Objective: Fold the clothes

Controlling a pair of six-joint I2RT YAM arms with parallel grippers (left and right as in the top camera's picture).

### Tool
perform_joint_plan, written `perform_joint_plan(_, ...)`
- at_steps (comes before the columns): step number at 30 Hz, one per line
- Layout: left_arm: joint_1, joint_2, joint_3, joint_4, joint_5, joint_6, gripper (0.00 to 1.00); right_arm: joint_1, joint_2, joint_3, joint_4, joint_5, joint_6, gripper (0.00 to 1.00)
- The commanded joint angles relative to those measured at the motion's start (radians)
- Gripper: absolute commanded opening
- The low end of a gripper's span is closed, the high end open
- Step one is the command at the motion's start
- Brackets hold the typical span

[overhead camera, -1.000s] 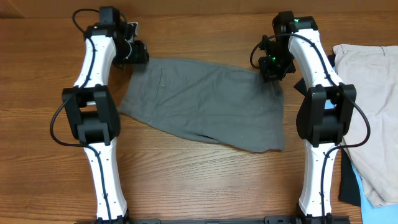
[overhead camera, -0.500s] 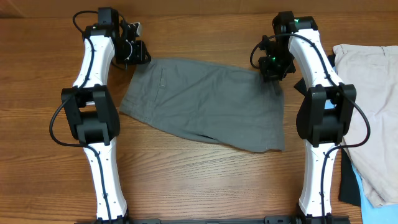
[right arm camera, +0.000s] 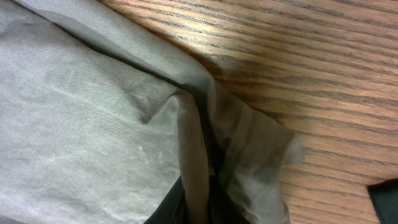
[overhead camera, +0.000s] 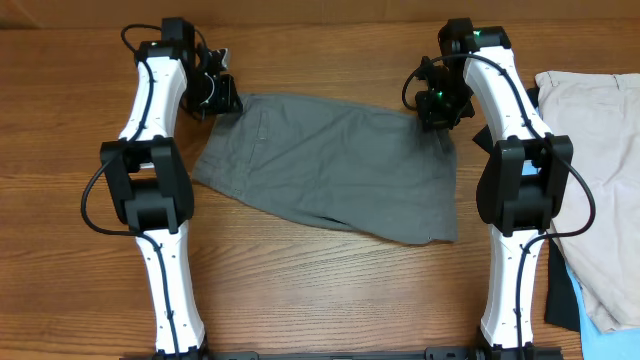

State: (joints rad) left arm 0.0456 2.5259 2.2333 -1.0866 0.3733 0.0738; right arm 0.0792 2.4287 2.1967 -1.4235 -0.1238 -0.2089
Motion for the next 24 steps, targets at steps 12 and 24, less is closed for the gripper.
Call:
perform_joint_plan(12, -0.110, -0.013, 0.008, 0.027, -0.211, 0.114, 0.42, 0.001, 0.003, -0.010, -0.012, -0.013, 0.005, 0.12)
perform_joint_plan(24, -0.136, -0.028, 0.008, 0.031, -0.221, 0.172, 0.04, 0.001, 0.003, -0.010, -0.011, -0.026, 0.031, 0.04)
